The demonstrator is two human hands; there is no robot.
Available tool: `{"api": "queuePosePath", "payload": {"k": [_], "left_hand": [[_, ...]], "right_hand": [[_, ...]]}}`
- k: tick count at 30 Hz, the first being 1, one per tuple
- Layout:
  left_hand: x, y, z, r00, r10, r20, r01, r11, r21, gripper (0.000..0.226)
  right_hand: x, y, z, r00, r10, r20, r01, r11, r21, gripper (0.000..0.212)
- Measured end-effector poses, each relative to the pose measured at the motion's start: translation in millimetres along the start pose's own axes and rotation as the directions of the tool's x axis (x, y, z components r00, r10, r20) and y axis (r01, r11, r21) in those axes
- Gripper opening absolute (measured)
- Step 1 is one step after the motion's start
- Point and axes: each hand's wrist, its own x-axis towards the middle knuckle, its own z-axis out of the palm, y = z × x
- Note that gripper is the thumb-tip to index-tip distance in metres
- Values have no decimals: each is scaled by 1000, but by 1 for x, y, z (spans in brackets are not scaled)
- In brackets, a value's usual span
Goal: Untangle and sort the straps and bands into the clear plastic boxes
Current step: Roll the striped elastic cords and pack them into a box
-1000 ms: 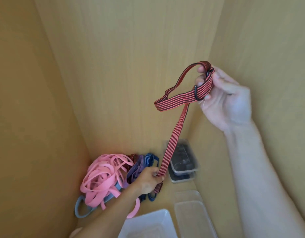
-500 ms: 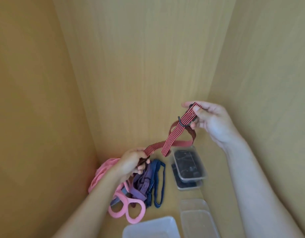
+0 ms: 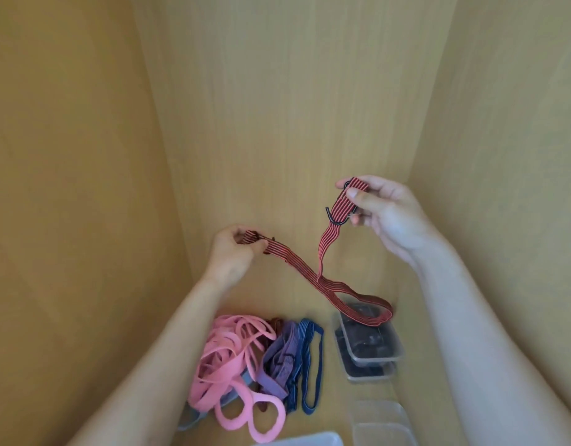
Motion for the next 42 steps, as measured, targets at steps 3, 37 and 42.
{"api": "queuePosePath", "payload": {"k": [3,37,42], "left_hand": [[10,31,-3,999,34,32,-30,991,-132,12],[-8,163,18,898,291,331,-244,954,-177,18],[-14,162,16,893,296,340,-242,951,-191,14]], "right_hand": [[13,-15,4,1000,-26,-5,26,999,-29,15],[11,-89,11,986,-166,3,165,986,36,49],[6,-85,12,988,-157,7,157,987,38,46]]}}
